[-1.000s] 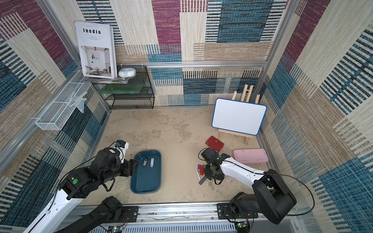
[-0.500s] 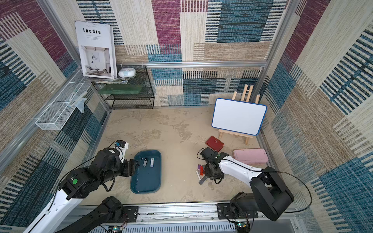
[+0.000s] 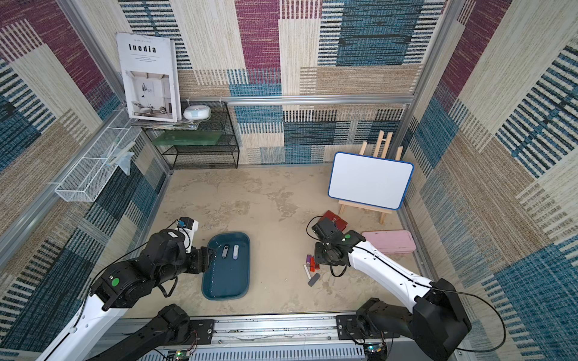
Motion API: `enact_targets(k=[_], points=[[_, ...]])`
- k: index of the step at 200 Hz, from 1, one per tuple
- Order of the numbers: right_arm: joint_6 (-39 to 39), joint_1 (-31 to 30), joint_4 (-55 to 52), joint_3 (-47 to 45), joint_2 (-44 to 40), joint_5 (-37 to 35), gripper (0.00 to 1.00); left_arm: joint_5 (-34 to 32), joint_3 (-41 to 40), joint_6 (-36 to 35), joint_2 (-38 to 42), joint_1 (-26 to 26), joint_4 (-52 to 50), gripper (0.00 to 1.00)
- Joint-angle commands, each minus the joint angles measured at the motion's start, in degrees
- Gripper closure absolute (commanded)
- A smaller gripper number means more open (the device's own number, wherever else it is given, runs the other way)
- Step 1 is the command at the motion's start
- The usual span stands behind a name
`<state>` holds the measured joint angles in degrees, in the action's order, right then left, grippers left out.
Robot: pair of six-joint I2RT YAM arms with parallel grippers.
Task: Put the usb flash drive into the storage box
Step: Pick up the USB flash from the center of the board, then place the USB flash in the storage box.
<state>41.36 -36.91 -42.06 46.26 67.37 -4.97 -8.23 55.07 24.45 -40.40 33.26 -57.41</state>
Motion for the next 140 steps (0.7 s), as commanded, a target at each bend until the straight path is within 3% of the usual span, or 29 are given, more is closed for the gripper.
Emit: enact_targets(k=[1,35,87,140], points=[[1.50,-2.15,2.98,2.75,-1.02,5.74,0.82,-0.95,0.04,0.10,-0.02,-0.03,0.39,0.28],[6.38,-10.25,9.89,9.40,4.48,7.66,0.82,-1.24,0.11,0.18,0.02,-0.06,0.29,0.28],[8.23,-21.97,17.50,20.70,19.55,7.87,0.82,-2.09,0.12,0.60,0.38,-0.03,0.08,0.28],[9.69,-27.48,24.83,28.87,32.99,11.37,0.82,-3.06,0.21,0.83,1.09,-0.04,-0.09,0.28]])
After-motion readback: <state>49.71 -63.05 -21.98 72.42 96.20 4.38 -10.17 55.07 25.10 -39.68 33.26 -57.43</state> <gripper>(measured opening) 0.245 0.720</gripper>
